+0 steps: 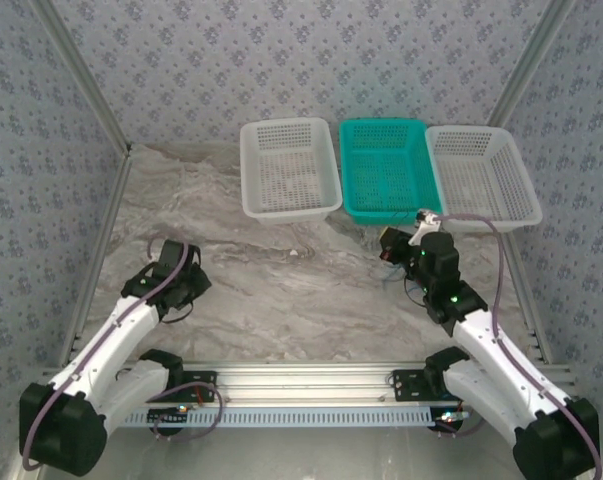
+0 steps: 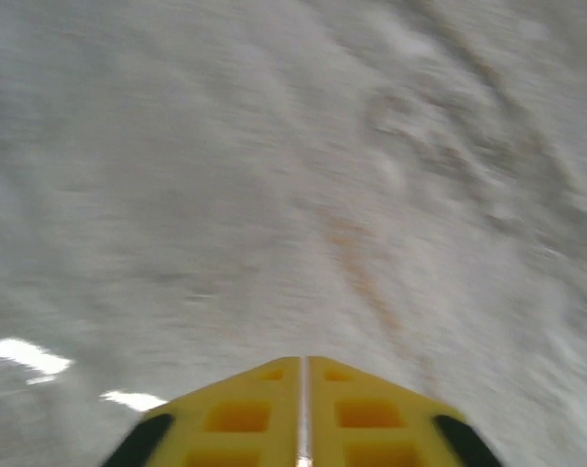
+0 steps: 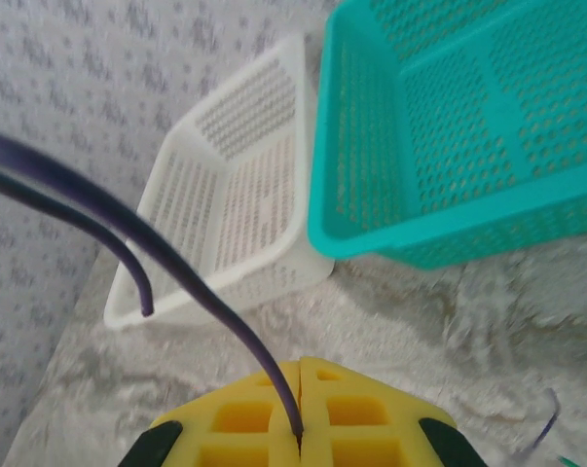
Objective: Untangle the cables
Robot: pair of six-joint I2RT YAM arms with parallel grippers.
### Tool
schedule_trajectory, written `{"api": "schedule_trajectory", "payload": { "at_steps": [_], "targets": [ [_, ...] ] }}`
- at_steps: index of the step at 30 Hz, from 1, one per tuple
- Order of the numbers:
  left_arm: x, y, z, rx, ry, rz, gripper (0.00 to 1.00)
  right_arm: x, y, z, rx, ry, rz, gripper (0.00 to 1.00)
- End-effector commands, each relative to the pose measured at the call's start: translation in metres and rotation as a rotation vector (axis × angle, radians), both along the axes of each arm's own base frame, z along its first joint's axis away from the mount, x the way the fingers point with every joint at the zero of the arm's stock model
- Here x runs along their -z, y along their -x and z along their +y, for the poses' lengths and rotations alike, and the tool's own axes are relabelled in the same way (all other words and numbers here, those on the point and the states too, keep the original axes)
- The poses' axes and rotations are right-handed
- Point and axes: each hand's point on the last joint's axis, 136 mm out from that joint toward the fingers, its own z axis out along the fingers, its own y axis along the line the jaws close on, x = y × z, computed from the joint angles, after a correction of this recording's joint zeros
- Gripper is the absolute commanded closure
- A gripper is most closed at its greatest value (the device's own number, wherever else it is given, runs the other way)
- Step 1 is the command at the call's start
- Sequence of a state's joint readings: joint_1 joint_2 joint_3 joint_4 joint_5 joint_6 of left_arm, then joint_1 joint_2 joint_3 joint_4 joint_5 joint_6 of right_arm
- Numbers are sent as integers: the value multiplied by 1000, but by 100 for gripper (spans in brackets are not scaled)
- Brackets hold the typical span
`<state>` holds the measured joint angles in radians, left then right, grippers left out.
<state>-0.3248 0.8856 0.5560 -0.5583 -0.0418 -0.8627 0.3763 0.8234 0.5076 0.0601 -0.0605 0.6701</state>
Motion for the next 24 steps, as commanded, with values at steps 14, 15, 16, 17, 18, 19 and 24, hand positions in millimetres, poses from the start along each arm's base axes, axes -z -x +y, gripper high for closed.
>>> {"api": "schedule_trajectory", "payload": {
  "at_steps": [14,15,16,17,18,19,24],
  "targets": [
    [-115,24,-179,860,248,-539,17,-94,27,114,-498,-61,-159,100],
    [-118,27,-182,887,240,-552,15,-96,28,119,-509,-59,-163,100],
    [-119,29,-186,912,234,-564,13,-101,29,124,-525,-58,-173,100],
    [-119,31,-188,930,226,-574,12,-103,29,128,-536,-59,-179,100],
    [-119,31,-190,943,215,-581,10,-107,30,133,-552,-61,-186,100],
    [-117,31,-190,947,206,-588,9,-110,31,139,-571,-68,-193,100],
    [-117,26,-202,991,218,-655,4,-125,41,164,-662,-90,-210,100]
  ]
}}
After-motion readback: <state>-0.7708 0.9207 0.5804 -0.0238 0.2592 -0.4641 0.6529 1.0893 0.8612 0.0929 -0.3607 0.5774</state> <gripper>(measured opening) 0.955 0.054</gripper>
